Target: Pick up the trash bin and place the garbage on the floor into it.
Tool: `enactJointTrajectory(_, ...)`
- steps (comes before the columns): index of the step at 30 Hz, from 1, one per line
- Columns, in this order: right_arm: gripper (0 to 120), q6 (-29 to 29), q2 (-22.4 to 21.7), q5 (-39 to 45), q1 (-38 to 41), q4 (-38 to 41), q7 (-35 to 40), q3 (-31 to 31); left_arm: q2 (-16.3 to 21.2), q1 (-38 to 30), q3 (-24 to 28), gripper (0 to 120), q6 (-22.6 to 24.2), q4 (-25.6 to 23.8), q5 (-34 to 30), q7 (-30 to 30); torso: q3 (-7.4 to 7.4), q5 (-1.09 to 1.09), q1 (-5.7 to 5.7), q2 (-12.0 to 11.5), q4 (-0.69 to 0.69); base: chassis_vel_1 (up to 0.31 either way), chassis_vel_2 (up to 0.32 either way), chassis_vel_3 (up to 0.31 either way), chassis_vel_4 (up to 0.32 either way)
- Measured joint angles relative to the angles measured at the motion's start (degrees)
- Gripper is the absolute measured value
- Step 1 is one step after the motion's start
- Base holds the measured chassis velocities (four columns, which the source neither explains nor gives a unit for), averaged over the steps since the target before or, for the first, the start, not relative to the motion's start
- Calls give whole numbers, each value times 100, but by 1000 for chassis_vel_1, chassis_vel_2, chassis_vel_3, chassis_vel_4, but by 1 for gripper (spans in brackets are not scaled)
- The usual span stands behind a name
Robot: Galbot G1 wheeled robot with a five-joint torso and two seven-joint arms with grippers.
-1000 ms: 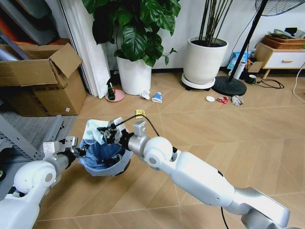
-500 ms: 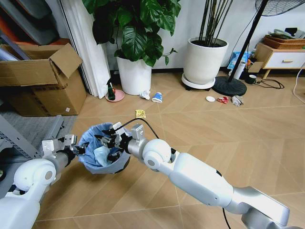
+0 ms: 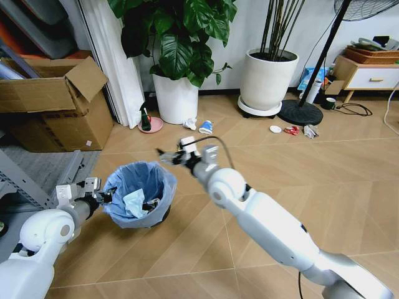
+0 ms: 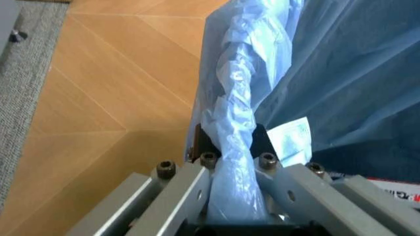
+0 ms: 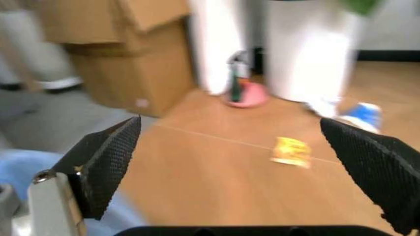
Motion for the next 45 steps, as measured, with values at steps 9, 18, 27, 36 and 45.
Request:
enactJointTrajectory(9, 100, 22, -501, -566, -979, -138, -187, 1099, 0, 143, -80, 0, 0, -122, 13, 3, 0, 0, 0, 0, -1, 0, 0, 0, 0)
enactJointTrajectory(18, 100, 101, -545, -840, -1833, 24, -292, 1606, 35, 244, -91, 0, 0, -196, 37, 5, -1, 0, -1, 0, 0, -45, 52, 55, -54)
enactJointTrajectory(27, 100, 144, -534, -919, -2039, 121, -313, 1729, 27, 306, -91, 0, 0, -238, 64, 5, 1, -5, 1, 0, -1, -199, 186, 187, -174)
enactJointTrajectory(36, 100, 158, -494, -954, -2098, 139, -318, 1749, 29, 348, -130, 0, 0, -259, 61, -6, 0, 0, 0, 0, 2, -180, 168, 176, -165)
enactJointTrajectory(45, 100, 180, -485, -1010, -2165, 144, -349, 1778, -5, 402, -137, 0, 0, -284, 67, -11, 0, -3, -1, 0, 0, -165, 167, 166, -171)
